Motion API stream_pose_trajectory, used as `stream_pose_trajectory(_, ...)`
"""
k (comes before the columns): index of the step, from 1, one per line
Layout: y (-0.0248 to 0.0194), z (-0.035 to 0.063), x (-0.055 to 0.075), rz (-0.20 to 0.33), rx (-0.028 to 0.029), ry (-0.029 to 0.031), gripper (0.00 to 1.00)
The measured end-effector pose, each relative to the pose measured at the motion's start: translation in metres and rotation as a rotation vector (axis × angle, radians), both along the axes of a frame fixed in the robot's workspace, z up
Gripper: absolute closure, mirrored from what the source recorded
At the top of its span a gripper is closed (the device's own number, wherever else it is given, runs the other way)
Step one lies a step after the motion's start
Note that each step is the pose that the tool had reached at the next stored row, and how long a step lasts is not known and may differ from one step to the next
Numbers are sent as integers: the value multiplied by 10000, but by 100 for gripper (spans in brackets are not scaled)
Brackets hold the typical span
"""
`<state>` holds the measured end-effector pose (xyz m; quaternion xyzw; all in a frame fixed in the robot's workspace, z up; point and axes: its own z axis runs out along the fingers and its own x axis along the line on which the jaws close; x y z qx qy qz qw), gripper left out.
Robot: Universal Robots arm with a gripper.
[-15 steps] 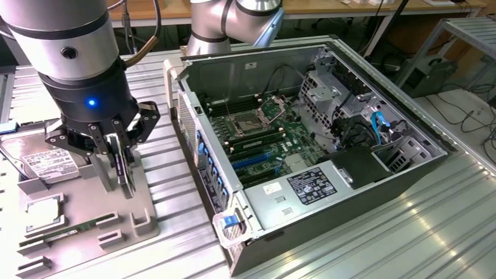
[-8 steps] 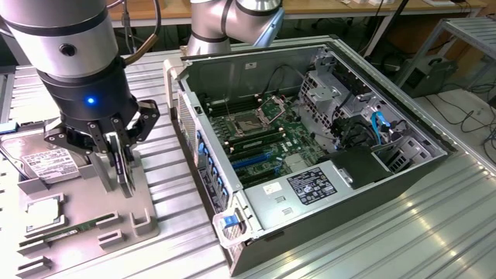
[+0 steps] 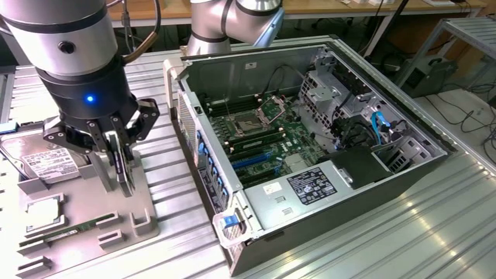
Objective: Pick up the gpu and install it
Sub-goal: 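Pick up the gpu and move the gpu toward the slot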
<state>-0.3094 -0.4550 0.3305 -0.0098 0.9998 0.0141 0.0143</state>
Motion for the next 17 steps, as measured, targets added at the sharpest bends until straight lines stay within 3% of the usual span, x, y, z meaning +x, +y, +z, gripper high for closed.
stream_pose_trajectory(17, 0, 62, 2, 0, 2, -2, 73)
